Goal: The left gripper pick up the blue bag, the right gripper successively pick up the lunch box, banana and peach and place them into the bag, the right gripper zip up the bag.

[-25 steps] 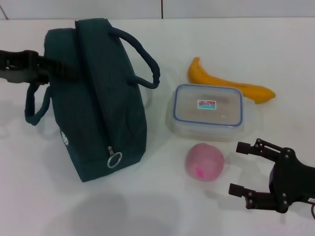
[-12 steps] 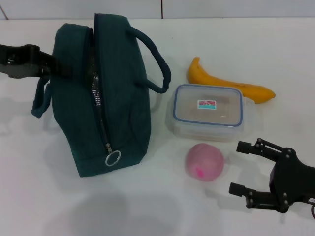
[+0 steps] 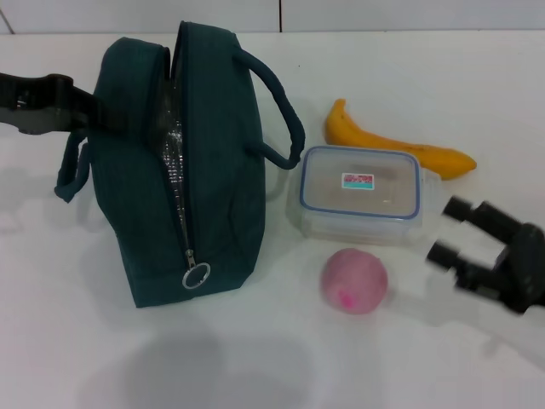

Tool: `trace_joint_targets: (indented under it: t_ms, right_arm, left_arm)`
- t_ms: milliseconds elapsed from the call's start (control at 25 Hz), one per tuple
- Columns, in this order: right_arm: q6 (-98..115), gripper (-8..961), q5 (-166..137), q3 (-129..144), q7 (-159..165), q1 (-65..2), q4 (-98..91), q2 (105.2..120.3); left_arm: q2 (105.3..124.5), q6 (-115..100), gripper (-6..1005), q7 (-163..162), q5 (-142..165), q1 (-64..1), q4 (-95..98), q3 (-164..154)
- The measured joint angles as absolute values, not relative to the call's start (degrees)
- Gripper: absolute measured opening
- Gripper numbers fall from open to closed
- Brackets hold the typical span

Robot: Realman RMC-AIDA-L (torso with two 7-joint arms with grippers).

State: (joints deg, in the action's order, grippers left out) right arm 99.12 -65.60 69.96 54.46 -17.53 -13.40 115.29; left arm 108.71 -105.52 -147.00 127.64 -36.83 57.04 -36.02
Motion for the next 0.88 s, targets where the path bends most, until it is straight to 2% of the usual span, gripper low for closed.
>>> trace_joint_targets:
  t_ms: [200, 320, 560, 760, 880]
  right_arm:
    - [98.9, 870, -54.4, 70.0, 68.7, -17.2, -7.5, 114.71]
    - [94.7, 870, -51.7, 69.9, 79.8, -17.3, -6.8, 113.64]
    - [87.1, 869, -51.2, 69.9, 97.0, -20.0, -7.1, 112.87]
    - [81.3, 869, -52.6, 70.8, 100.8, -22.6, -6.8, 113.56]
    - [77.5, 869, -53.1, 71.1, 101.1, -23.5, -6.9, 114.61]
  left_arm:
    - [108.31, -105.6, 38, -147.0, 126.5, -36.8, 57.0, -35.9]
    - [108.01, -105.8, 37, -147.0, 125.0, -36.8, 57.0, -36.0]
    - [108.0, -106.0, 36, -147.0, 124.7, -36.9, 57.0, -36.0]
    - [108.0, -106.0, 35, -146.8, 124.7, -37.3, 57.0, -36.0]
    - [108.0, -106.0, 35, -146.7, 124.7, -37.4, 57.1, -36.0]
